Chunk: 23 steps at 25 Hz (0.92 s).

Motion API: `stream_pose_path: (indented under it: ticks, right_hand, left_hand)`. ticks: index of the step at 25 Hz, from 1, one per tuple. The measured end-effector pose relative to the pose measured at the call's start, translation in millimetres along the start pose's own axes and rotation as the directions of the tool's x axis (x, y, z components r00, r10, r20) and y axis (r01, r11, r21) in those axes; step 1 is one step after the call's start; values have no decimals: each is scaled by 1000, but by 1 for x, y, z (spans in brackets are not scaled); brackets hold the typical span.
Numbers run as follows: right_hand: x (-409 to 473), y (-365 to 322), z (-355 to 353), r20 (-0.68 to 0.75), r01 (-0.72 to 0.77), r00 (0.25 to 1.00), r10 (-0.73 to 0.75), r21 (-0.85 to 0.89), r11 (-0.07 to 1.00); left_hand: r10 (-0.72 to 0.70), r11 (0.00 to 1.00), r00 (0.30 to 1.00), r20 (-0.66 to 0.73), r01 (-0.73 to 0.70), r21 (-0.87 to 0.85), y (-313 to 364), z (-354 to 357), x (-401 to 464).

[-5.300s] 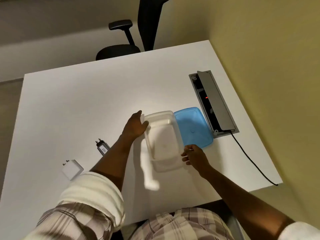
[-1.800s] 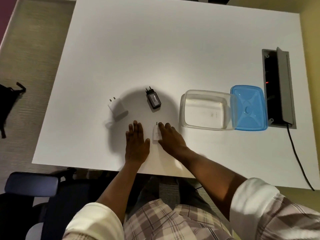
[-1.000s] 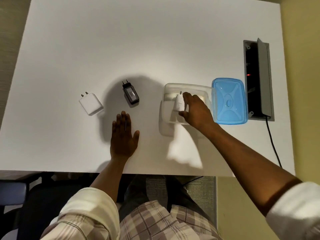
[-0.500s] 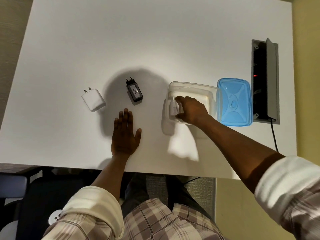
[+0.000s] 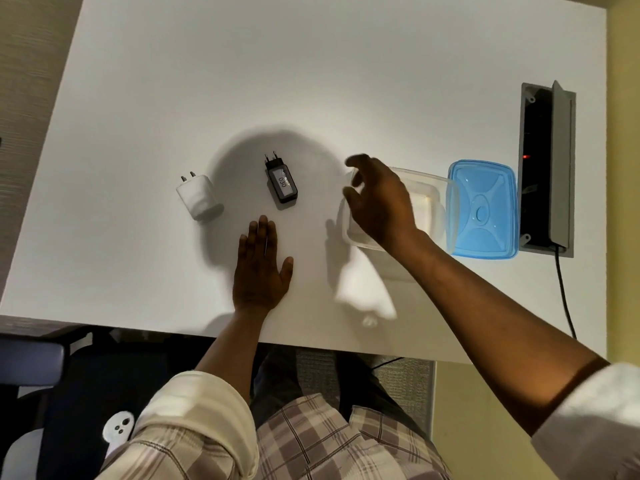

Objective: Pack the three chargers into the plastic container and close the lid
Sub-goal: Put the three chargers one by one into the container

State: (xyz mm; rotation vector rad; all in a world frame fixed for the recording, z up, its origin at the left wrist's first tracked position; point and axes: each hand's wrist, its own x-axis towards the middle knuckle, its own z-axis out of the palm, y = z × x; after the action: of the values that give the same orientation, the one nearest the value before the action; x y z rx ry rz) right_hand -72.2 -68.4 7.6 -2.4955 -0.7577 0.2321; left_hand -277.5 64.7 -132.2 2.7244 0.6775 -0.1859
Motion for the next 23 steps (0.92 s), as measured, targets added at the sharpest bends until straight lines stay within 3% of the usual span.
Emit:
stream_pose_path:
  ticks: [3, 6, 8, 13, 23]
  right_hand:
    - [30, -41, 24, 152, 98, 983, -101, 28, 995]
    - [55, -61, 58, 403, 85, 914, -39, -96, 992]
    - [64, -63, 75, 484, 85, 875, 21, -196, 977]
    - [69, -59, 95, 520, 125, 853, 52, -300, 946]
    - [63, -64, 91, 527, 105, 849, 39, -240, 965]
  left_hand:
    - [-36, 999, 999, -20, 36, 19, 0, 0, 1]
    - [-62, 998, 997, -39, 63, 20, -1, 2, 2]
    - [-58, 998, 997, -49, 59, 29, -3, 5, 2]
    - [-63, 998, 997, -51, 64, 21, -4, 6, 1]
    - [-70, 997, 996, -47, 71, 31, -4, 7, 2]
